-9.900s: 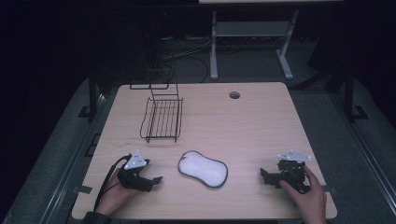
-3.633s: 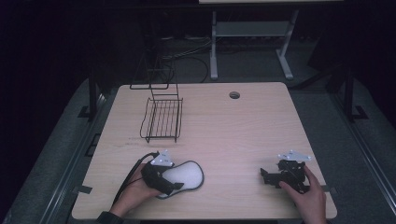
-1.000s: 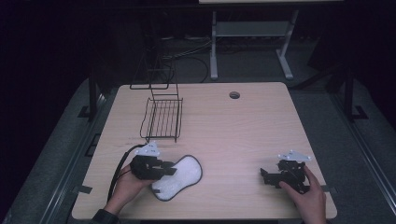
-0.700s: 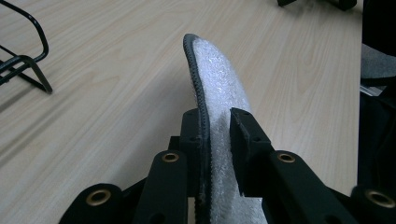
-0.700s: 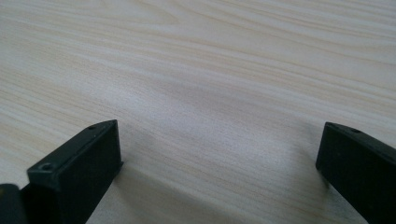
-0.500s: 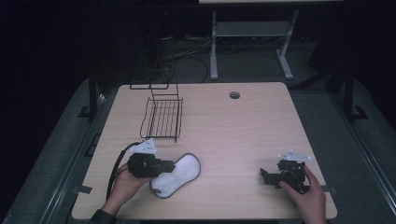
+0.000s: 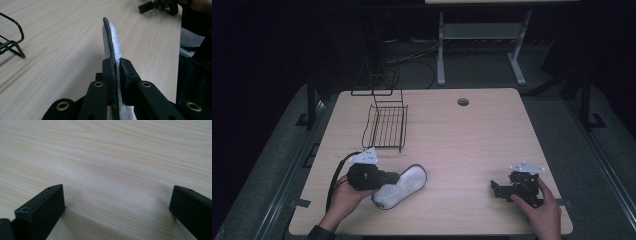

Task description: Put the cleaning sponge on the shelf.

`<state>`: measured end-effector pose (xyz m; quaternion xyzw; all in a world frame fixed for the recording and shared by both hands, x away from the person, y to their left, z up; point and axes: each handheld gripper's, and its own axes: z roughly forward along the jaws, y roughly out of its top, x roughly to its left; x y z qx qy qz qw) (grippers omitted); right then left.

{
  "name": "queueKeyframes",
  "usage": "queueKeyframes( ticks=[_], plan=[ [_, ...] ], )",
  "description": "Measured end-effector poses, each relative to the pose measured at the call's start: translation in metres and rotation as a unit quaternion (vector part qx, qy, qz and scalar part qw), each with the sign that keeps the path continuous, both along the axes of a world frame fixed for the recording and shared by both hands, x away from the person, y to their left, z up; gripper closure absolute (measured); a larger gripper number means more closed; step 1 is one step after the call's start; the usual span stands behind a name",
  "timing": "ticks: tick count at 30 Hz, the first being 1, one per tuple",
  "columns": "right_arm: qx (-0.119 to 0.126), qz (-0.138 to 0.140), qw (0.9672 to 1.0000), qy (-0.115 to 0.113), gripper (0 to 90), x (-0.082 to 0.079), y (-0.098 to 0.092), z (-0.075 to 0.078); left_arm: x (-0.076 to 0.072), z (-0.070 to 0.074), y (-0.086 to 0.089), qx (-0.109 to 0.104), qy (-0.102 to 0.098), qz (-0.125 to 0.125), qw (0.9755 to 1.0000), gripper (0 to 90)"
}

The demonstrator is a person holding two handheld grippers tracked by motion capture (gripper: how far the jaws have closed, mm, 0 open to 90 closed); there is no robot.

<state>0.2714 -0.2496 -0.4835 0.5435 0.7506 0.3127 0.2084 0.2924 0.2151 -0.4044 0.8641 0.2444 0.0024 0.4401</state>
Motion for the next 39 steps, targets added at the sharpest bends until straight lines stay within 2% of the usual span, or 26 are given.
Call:
queueKeyframes(
  ticks=[17,27,39],
  plan=[
    [0.000,0.000,1.0000,0.000,0.0,0.000,0.000,0.000,0.012,0.013,0.010,-0.012,-0.003,0.016,0.9998,83.6],
    [0.000,0.000,1.0000,0.000,0.0,0.000,0.000,0.000,0.026,0.022,0.018,-0.022,-0.009,0.031,0.9992,83.6],
    [0.000,0.000,1.0000,0.000,0.0,0.000,0.000,0.000,0.044,0.027,0.027,-0.019,-0.014,0.050,0.9984,83.7]
  ],
)
